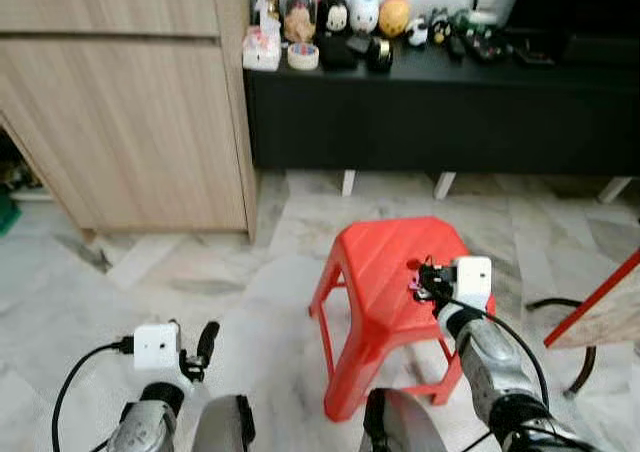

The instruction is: Hang keys on a hook

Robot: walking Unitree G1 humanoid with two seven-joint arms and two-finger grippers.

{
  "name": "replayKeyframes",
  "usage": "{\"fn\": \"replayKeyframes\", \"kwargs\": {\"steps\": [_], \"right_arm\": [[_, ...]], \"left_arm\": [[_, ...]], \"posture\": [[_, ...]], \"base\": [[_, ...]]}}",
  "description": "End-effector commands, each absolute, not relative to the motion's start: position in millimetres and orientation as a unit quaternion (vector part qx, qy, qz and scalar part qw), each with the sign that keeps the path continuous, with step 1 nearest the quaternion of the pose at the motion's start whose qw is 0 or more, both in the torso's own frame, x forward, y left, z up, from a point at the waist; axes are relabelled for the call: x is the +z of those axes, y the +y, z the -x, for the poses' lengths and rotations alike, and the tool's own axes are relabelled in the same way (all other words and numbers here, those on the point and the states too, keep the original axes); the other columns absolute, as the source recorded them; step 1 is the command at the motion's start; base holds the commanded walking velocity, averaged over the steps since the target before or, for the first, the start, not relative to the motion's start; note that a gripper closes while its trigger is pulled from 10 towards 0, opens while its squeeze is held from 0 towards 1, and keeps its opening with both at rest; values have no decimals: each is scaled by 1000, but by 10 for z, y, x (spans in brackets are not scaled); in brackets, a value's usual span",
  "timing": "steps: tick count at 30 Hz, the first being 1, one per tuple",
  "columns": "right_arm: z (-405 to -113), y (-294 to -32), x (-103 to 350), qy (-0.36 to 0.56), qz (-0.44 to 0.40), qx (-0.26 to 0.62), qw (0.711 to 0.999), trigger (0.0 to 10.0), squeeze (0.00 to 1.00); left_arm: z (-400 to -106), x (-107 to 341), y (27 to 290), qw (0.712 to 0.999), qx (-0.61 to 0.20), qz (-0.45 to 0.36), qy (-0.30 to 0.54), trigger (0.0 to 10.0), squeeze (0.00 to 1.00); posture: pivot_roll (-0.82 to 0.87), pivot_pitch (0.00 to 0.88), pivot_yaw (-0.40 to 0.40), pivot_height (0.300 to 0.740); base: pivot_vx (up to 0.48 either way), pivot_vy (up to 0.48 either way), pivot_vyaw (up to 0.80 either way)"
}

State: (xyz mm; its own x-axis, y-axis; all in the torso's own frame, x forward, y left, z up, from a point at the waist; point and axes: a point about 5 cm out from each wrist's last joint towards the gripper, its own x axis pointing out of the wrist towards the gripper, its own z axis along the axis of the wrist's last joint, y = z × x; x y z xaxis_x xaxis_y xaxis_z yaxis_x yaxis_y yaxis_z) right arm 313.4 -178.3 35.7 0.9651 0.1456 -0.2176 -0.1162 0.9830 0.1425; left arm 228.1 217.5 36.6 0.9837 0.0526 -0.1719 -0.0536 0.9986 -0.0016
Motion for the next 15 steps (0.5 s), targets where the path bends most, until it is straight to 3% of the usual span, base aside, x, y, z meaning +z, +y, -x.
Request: {"fn": "replayKeyframes", "kwargs": {"steps": [1, 9, 15], "right_arm": [[-3126, -1849, 427, 84, -73, 54, 992, 10000, 0], [-2963, -1928, 272, 102, -77, 25, 991, 10000, 0], [-2866, -1959, 239, 95, -80, 8, 992, 10000, 0]], "left_arm": [[-2308, 323, 2218, 995, 32, -8, 93, 10000, 0], [-2376, 201, 2340, 993, 40, -14, 114, 10000, 0], [-2361, 85, 2394, 990, 44, -17, 136, 10000, 0]], "posture": [[110, 0, -84, 590], [62, 0, -19, 644], [68, 0, -13, 674]], "base": [[0, 0, 0], [0, 0, 0], [0, 0, 0]]}}
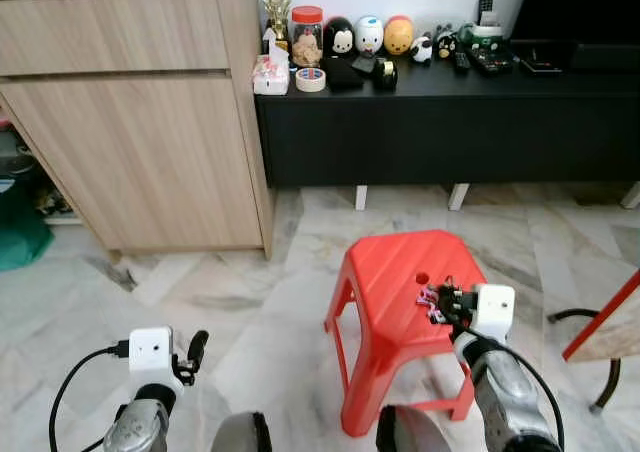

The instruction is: Hang keys on a hook

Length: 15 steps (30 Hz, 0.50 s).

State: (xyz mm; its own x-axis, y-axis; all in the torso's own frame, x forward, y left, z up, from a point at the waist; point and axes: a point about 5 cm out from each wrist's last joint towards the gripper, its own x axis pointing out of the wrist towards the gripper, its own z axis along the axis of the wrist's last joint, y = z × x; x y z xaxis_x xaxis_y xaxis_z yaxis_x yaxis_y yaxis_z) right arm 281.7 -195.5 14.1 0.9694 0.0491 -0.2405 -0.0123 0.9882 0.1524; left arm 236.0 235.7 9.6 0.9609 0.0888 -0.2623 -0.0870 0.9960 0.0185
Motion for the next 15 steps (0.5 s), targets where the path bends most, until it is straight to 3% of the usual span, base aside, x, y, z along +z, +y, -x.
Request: {"fn": "replayKeyframes", "kwargs": {"steps": [1, 10, 15], "right_arm": [[-2859, -1962, 238, 94, -85, 1, 992, 10000, 0], [-2754, -2009, 164, 101, -90, -42, 990, 10000, 0], [-2740, -2012, 158, 104, -92, -47, 989, 10000, 0]], "left_arm": [[-2364, 77, 2403, 989, 45, -19, 138, 10000, 0], [-2377, -29, 2403, 986, 29, -25, 160, 10000, 0], [-2239, -246, 2469, 973, 37, -30, 227, 10000, 0]], "posture": [[68, 0, -13, 679], [71, 0, -6, 739], [65, 0, -13, 740]], "base": [[0, 0, 0], [0, 0, 0], [0, 0, 0]]}}
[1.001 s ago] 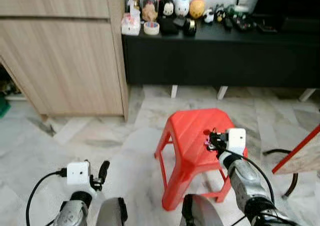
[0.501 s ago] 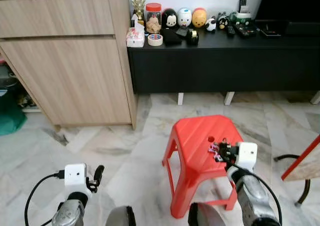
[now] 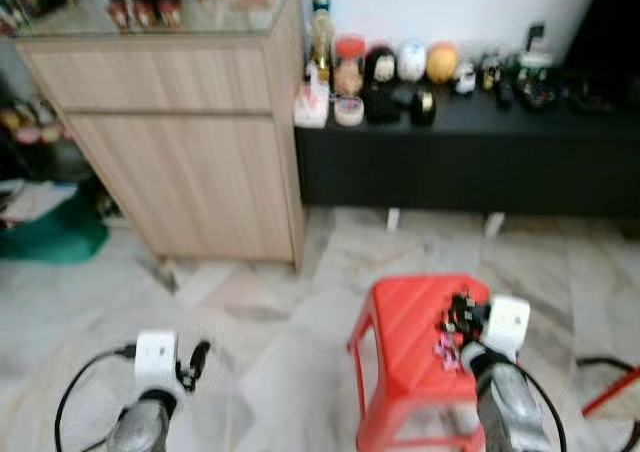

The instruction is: Hang keys on a hook

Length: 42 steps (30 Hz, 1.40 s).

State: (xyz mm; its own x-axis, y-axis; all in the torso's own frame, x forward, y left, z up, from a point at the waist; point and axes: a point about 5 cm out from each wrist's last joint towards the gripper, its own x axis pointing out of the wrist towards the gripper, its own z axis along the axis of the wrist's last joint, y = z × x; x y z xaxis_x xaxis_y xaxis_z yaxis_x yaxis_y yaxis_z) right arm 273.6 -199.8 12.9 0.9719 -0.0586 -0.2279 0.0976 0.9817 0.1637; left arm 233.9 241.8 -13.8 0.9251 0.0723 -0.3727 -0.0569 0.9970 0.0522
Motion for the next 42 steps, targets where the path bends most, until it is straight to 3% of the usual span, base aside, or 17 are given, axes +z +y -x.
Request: {"fn": "replayKeyframes", "kwargs": {"steps": [1, 5, 11, 22, 42], "right_arm": [[-2742, -2013, 160, 104, -91, -47, 989, 10000, 0], [-2753, -2027, 153, 108, -95, -60, 988, 10000, 0], [-2696, -2037, 78, 123, -96, -70, 985, 10000, 0], [-2519, -2101, -110, 161, -85, -88, 979, 10000, 0], [-2553, -2102, -88, 159, -79, -84, 981, 10000, 0]], "left_arm": [[-2196, -294, 2486, 969, 39, -34, 243, 10000, 0], [-1944, -516, 2544, 942, 49, -49, 328, 10000, 0], [-1702, -685, 2530, 919, 56, -53, 387, 10000, 0], [-1681, -726, 2443, 918, 55, -50, 391, 10000, 0], [-1583, -784, 2384, 916, 65, -21, 396, 10000, 0]], "posture": [[65, 0, -17, 740], [71, 0, -25, 740], [63, 0, -28, 740], [75, 0, -36, 740], [77, 0, -52, 740]], "base": [[0, 0, 0], [0, 0, 0], [0, 0, 0], [0, 0, 0], [0, 0, 0]]}}
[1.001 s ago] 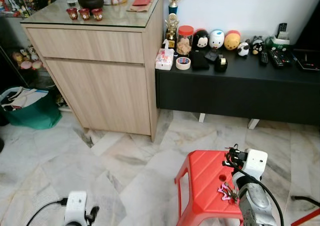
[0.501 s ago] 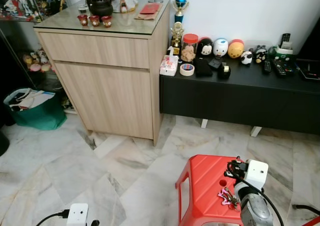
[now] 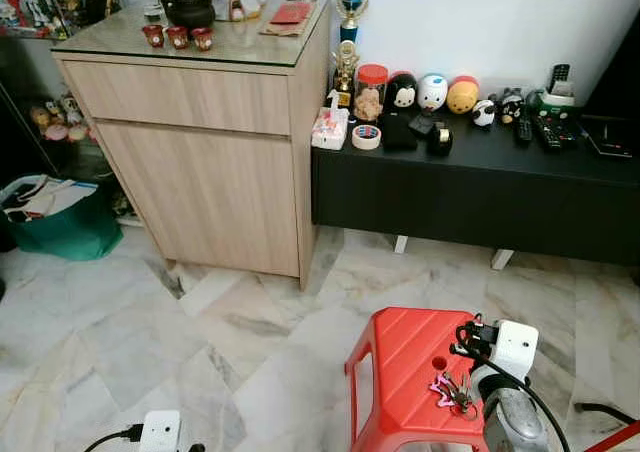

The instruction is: Hang keys on a hook

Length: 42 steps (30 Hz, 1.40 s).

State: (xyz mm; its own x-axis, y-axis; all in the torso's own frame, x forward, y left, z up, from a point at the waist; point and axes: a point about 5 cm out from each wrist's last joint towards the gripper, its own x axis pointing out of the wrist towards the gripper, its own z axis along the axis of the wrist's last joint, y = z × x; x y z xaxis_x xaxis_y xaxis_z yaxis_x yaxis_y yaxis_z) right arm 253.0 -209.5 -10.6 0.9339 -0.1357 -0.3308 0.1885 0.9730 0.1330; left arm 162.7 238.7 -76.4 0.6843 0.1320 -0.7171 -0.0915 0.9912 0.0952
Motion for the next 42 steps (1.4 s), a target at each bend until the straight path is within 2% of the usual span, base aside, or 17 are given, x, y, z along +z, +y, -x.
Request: {"fn": "replayKeyframes", "kwargs": {"steps": [1, 42], "right_arm": [[-2552, -2101, -89, 159, -79, -84, 981, 10000, 0], [-2576, -2080, -90, 164, -77, -83, 980, 10000, 0]], "left_arm": [[-1582, -784, 2382, 916, 65, -21, 396, 10000, 0], [-1494, -830, 2352, 911, 70, -7, 406, 10000, 0]], "posture": [[77, 0, -52, 740], [75, 0, -61, 740]], "base": [[0, 0, 0], [-250, 0, 0]]}}
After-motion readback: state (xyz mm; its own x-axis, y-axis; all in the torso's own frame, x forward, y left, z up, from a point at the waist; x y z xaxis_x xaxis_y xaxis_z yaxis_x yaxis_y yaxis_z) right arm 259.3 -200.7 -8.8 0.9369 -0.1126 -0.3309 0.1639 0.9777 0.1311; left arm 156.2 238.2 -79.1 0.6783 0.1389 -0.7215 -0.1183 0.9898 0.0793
